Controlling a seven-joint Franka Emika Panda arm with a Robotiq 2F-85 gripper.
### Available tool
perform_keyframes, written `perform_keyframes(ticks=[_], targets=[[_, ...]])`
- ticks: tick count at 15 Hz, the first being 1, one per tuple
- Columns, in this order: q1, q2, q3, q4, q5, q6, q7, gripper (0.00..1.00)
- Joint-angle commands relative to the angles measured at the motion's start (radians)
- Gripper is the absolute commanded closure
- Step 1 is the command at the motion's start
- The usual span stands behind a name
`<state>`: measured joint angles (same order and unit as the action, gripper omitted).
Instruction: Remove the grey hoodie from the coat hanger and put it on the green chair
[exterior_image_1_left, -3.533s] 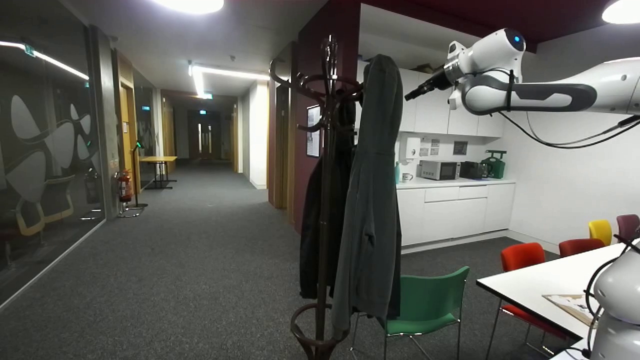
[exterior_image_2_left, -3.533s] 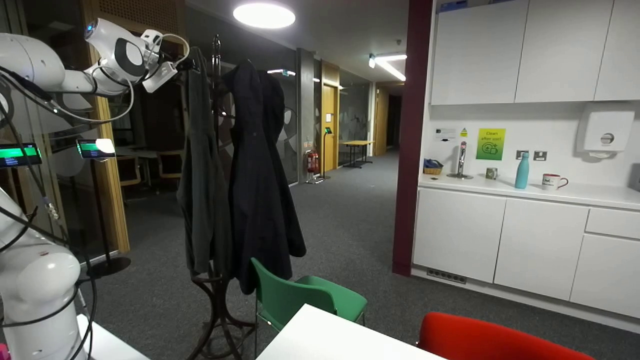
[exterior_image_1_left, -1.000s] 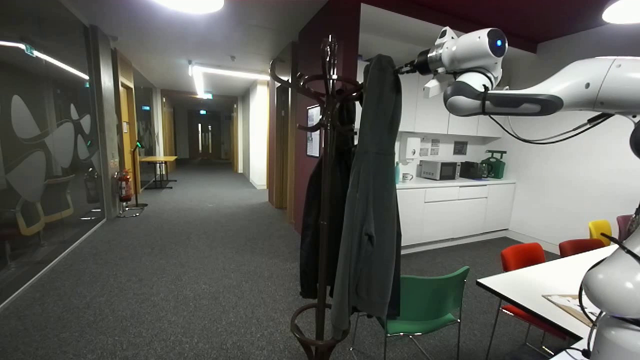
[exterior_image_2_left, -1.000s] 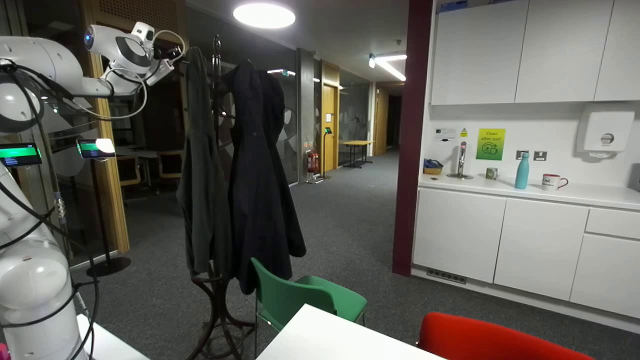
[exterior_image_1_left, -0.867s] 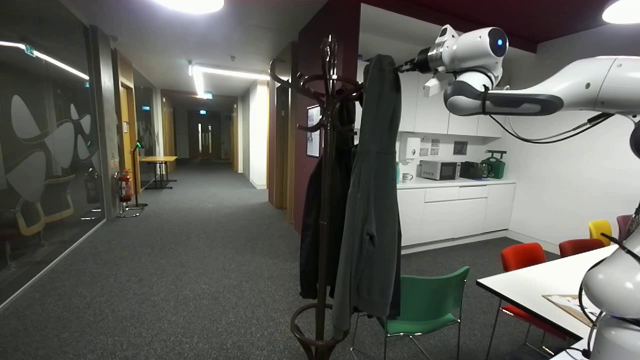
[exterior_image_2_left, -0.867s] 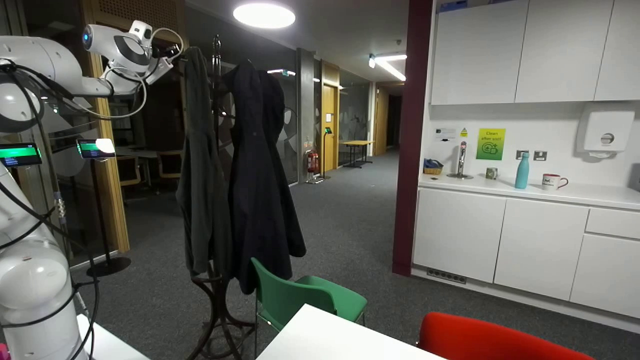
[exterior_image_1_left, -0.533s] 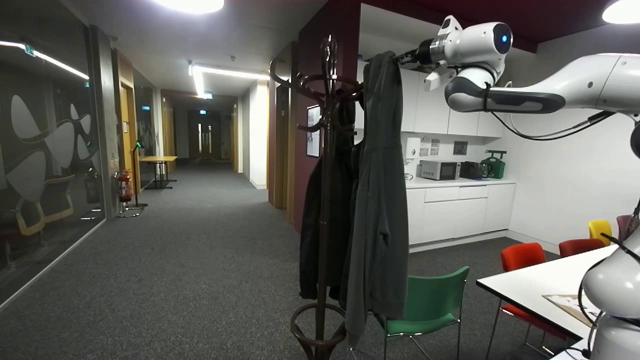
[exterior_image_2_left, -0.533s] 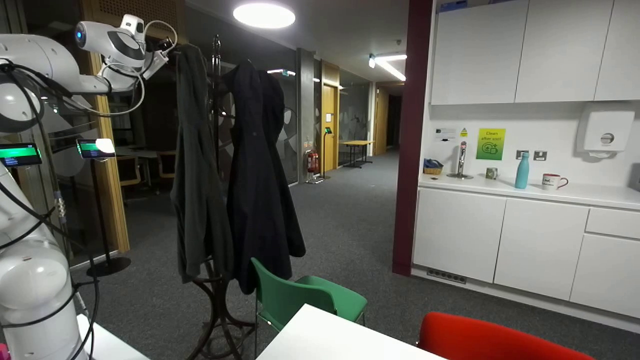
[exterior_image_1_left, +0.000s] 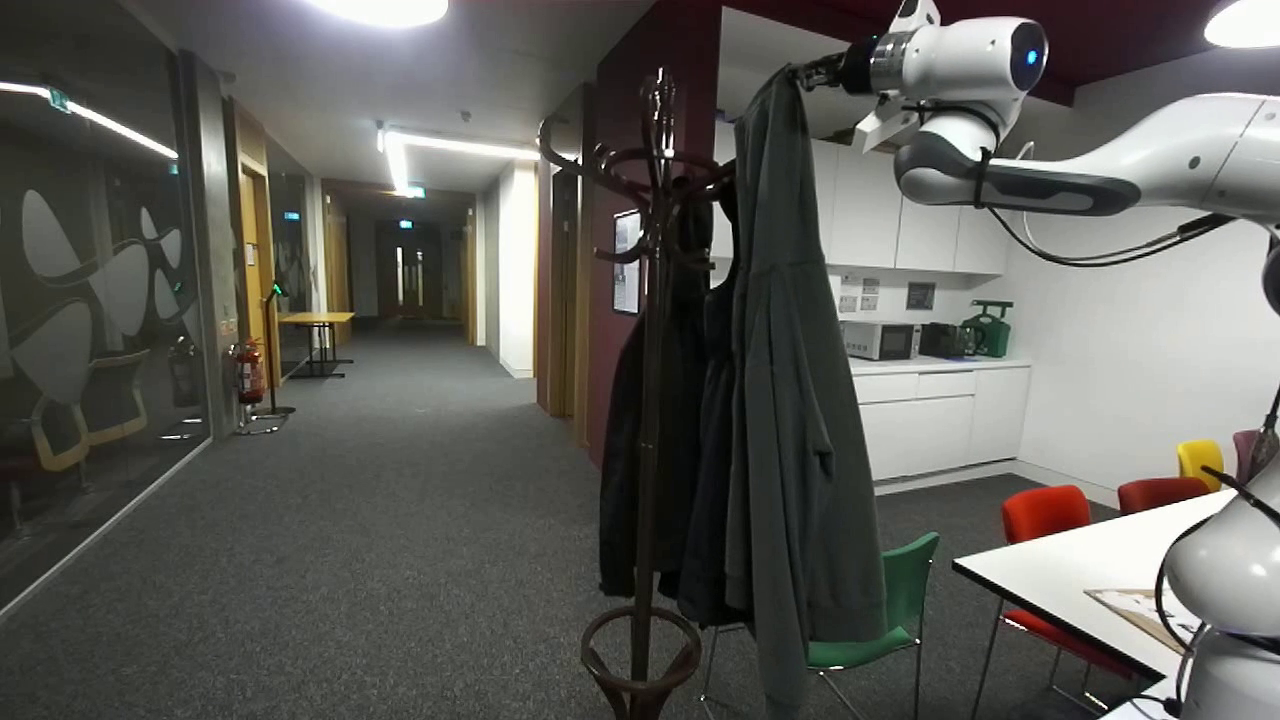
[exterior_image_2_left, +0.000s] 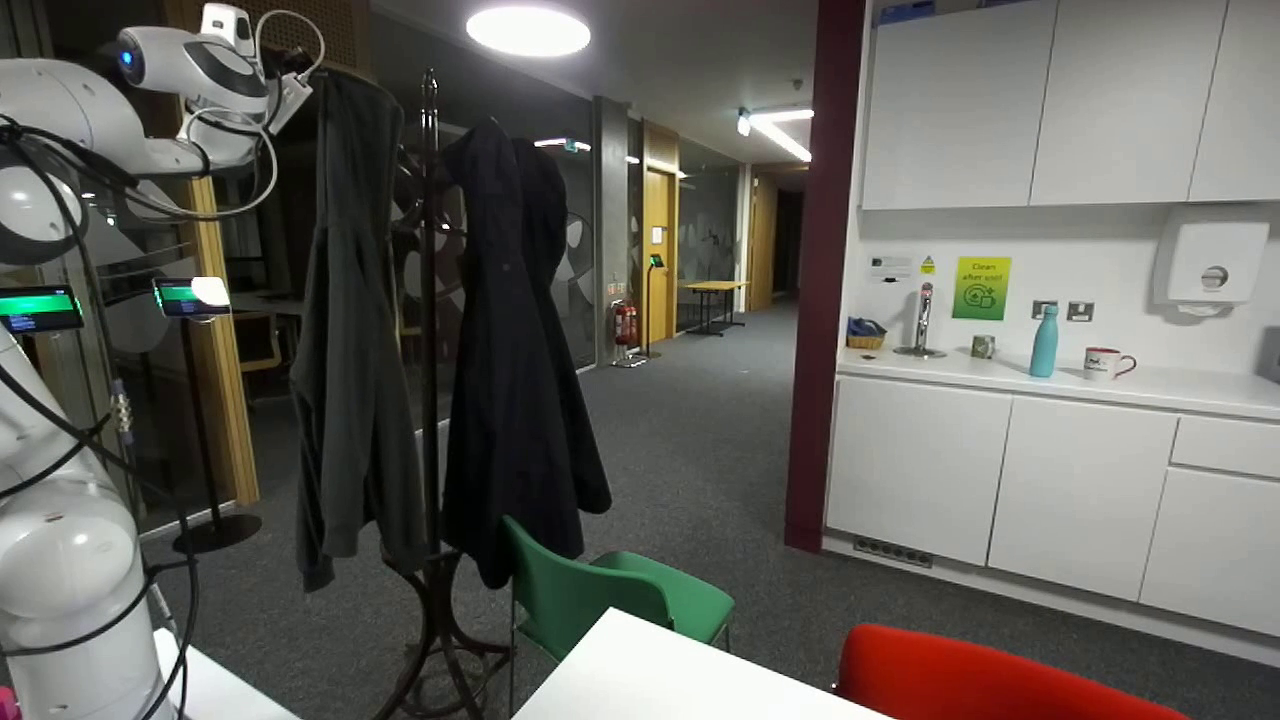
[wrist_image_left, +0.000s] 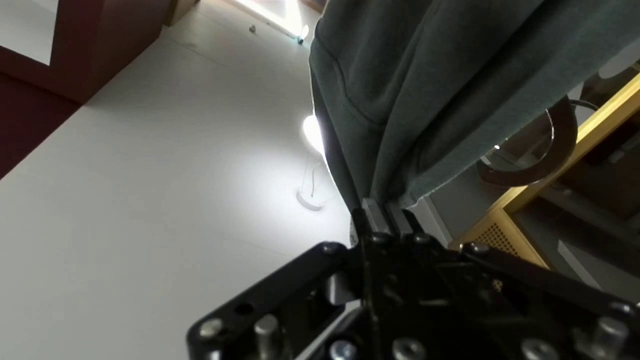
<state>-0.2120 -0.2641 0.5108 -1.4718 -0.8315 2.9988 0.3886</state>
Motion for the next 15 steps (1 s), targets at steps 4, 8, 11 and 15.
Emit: perform_keyframes(ticks=[4,8,11,15], targets=[[-0.022,0.023,0.041,0.086,-0.076,0.077,-0.002,0.99],[-0.005,0.028,0.049,0.078,-0.078,0.094,-0.013,0.99],[0.034,0.043,0.057,0.061,-0.052,0.1,-0.042,0.99],[0.142,0.082,0.047,0.032,0.036,0.094,-0.109,0.99]])
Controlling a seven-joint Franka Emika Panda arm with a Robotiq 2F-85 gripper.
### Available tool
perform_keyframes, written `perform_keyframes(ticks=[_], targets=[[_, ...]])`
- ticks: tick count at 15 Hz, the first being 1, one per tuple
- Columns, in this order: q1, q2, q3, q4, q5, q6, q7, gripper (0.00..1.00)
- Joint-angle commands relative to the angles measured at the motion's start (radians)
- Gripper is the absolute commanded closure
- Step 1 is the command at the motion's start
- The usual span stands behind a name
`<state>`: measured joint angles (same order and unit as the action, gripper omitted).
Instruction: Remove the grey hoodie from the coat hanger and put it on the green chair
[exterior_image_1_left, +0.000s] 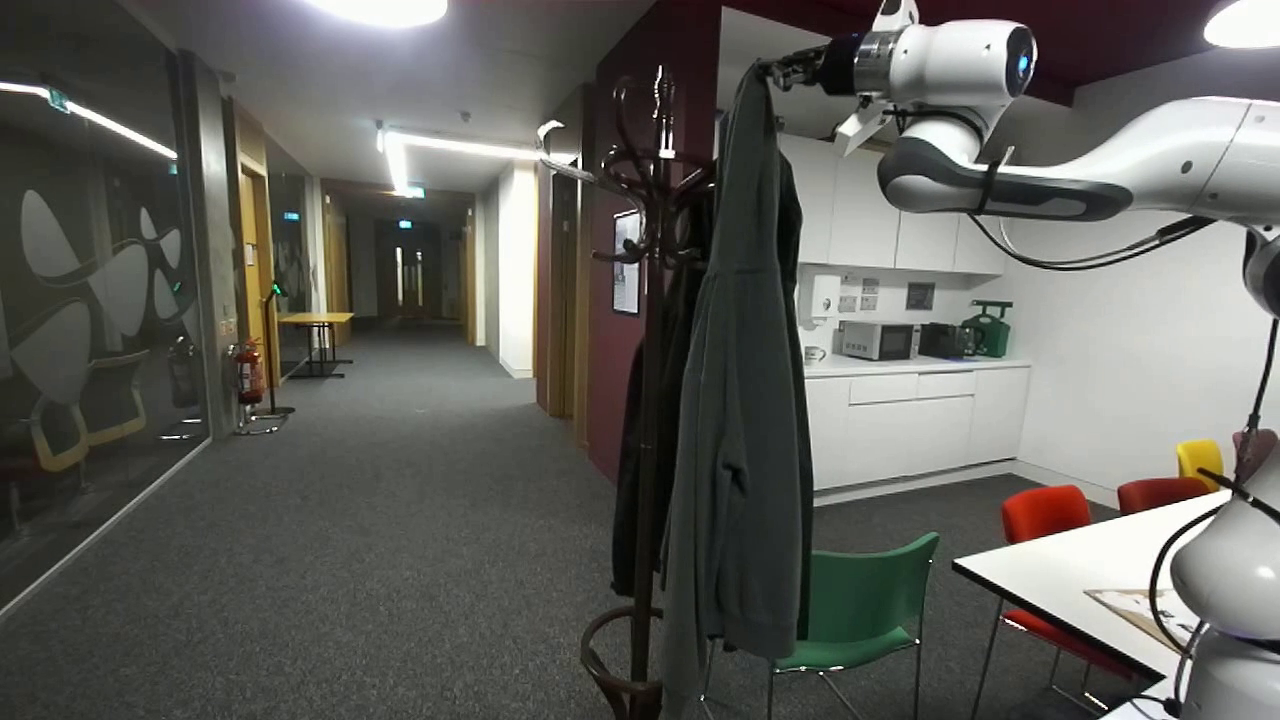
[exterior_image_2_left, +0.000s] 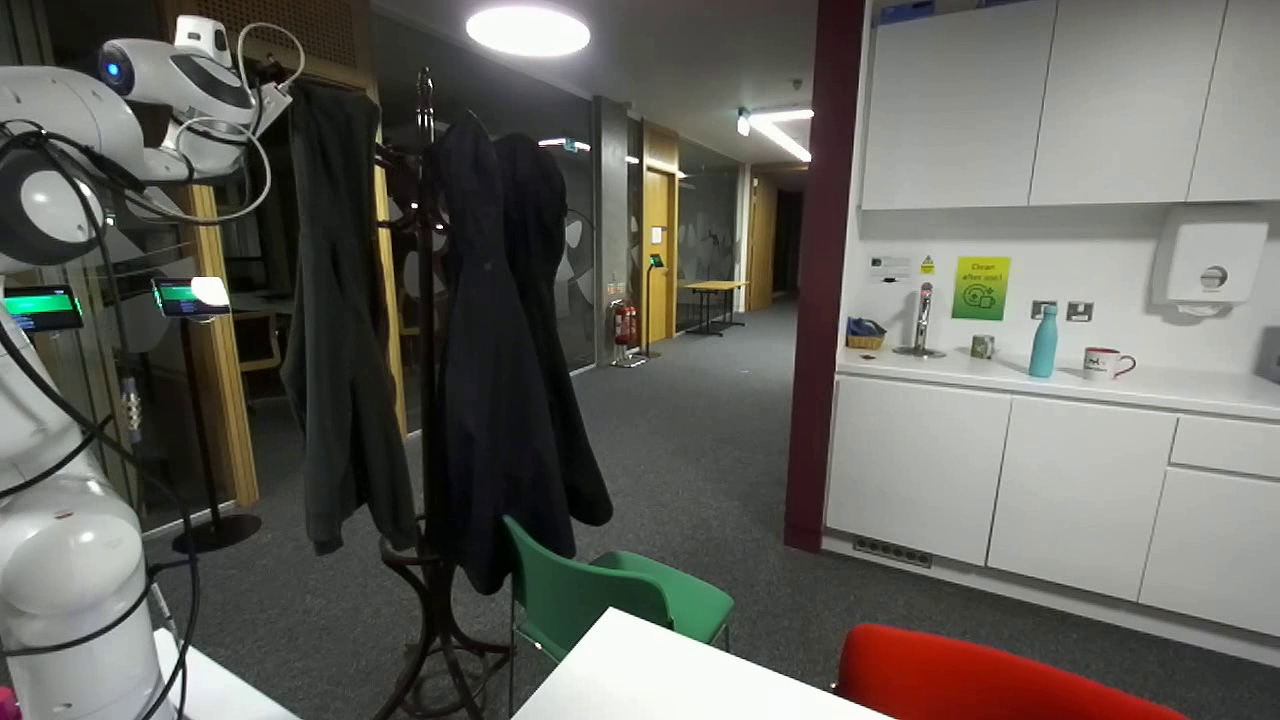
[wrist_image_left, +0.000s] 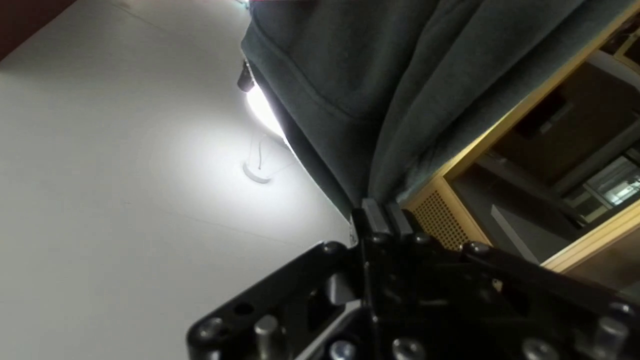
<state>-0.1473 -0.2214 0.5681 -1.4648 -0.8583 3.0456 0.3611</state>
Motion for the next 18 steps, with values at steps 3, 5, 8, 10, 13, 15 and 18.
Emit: perform_keyframes(ticks=[3,5,8,10,13,15,18], targets=[[0.144,0.07,-0.022,0.022,0.145,0.04,-0.162,0.99],[0.164,0.079,-0.029,0.024,0.185,0.038,-0.206,0.99],[0.135,0.064,-0.033,0.028,0.165,0.028,-0.193,0.99],[0.053,0.029,-0.019,0.038,0.073,-0.004,-0.081,0.99],[-0.036,-0.009,0.003,0.049,-0.027,-0.058,0.069,0.99],[-0.068,-0.029,0.015,0.047,-0.073,-0.093,0.137,0.99],[-0.083,-0.052,0.037,0.035,-0.111,-0.133,0.191,0.99]])
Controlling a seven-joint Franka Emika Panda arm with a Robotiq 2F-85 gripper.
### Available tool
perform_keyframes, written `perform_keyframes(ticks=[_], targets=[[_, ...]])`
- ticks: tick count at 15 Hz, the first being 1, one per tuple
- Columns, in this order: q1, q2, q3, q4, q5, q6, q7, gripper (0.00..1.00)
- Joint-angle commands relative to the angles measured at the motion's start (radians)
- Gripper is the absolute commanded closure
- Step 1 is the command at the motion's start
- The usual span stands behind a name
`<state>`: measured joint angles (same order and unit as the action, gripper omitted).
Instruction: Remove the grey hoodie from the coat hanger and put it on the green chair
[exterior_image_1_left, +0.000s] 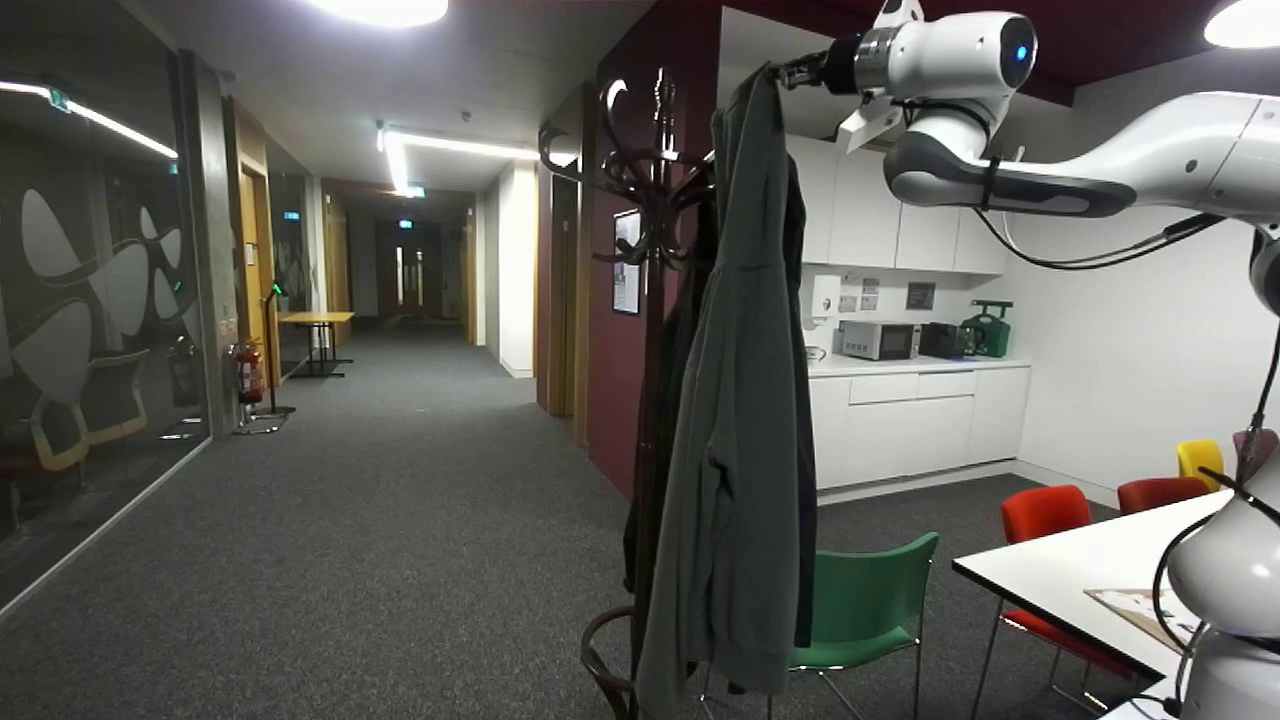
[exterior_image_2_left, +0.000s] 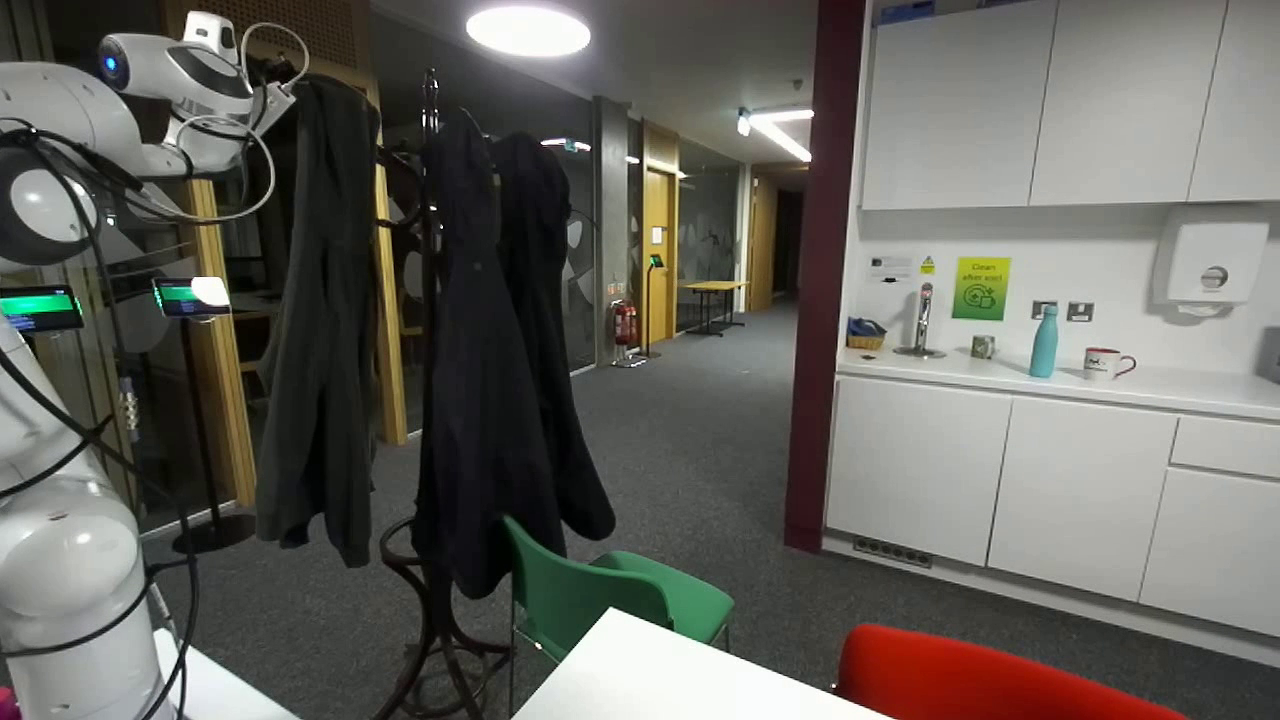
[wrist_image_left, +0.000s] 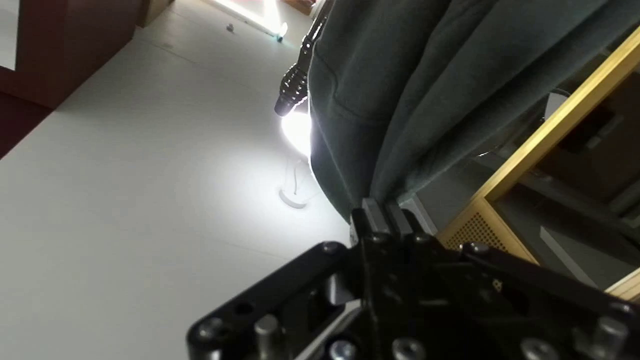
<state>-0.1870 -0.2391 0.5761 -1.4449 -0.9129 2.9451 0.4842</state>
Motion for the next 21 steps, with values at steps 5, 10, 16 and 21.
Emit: perform_keyframes(ticks=[5,10,16,21], targets=[[-0.037,-0.044,0.045,0.001,-0.058,-0.071,0.074,0.64],[-0.033,-0.054,0.043,-0.005,-0.04,-0.121,0.066,0.25],[0.005,-0.026,0.028,-0.006,0.032,-0.259,0.007,0.0],[0.156,0.038,-0.075,0.029,0.086,-0.376,0.002,0.0]])
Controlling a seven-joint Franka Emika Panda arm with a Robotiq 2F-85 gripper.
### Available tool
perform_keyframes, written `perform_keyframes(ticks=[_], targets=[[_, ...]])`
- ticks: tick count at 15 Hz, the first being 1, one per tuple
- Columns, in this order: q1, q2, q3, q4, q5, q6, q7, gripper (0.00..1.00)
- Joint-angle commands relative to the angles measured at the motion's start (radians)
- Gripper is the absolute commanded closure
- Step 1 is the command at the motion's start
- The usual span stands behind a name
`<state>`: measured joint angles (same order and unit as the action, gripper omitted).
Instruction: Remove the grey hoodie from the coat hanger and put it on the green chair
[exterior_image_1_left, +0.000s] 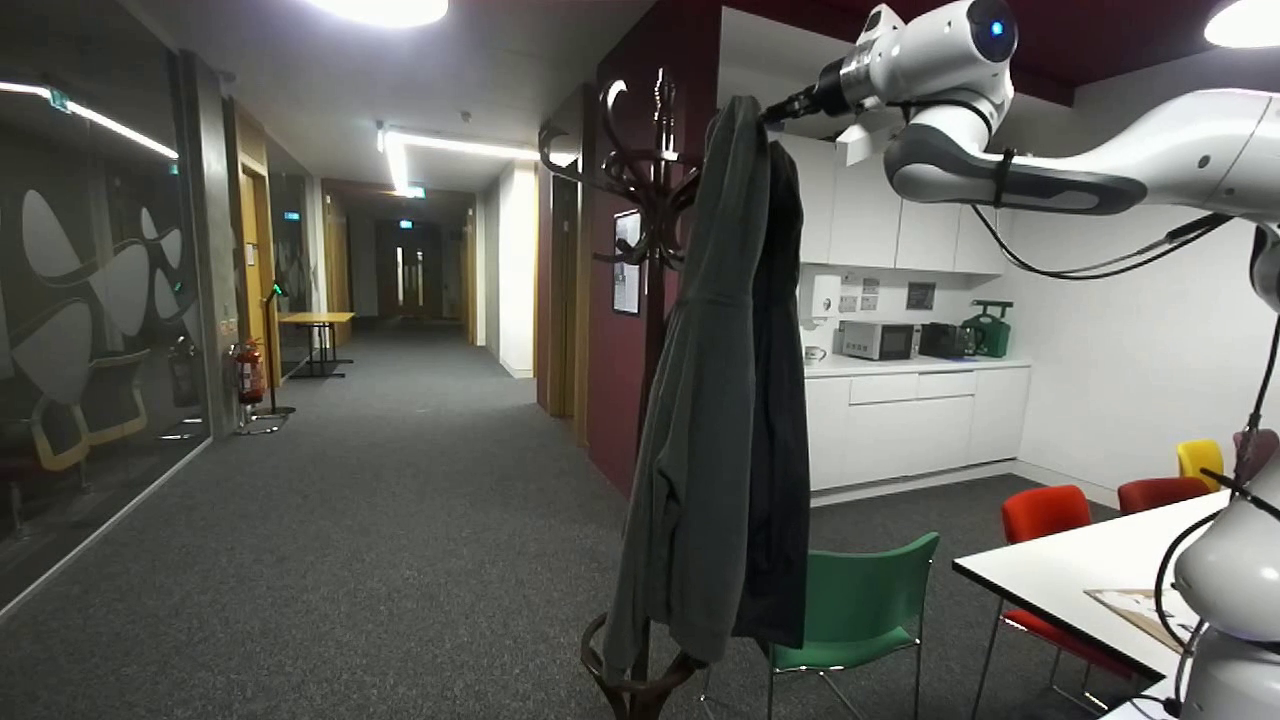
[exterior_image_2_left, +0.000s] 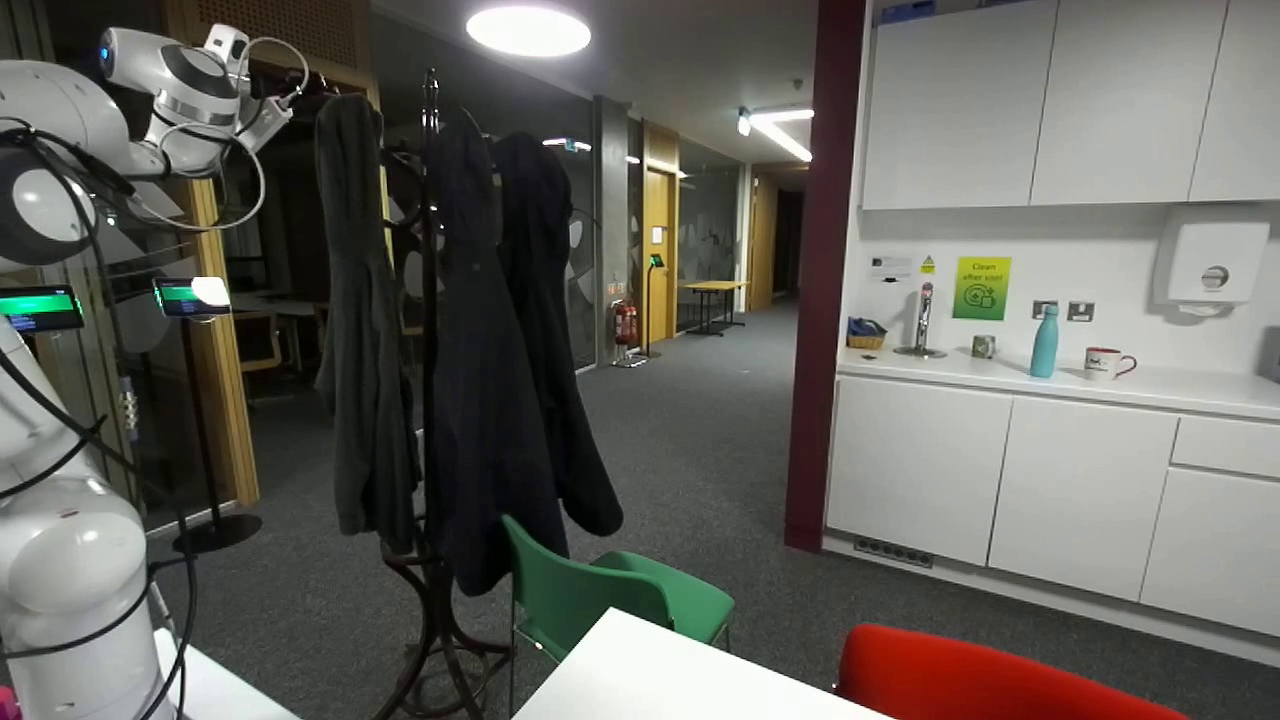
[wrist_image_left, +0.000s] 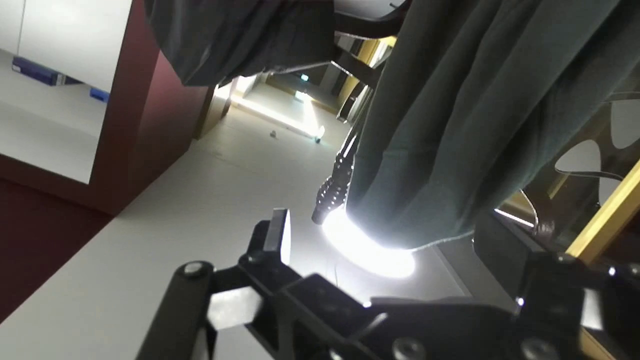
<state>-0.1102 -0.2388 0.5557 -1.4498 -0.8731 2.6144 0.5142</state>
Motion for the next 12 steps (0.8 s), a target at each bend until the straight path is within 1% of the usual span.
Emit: perform_keyframes(ticks=[1,6,12], targets=[[0.1,0.046,-0.072,0.037,0.061,-0.051,-0.025,0.0],[0.17,0.093,-0.125,0.064,0.121,-0.027,-0.032,0.0],[0.215,0.141,-0.151,0.104,0.122,-0.007,-0.033,0.0]])
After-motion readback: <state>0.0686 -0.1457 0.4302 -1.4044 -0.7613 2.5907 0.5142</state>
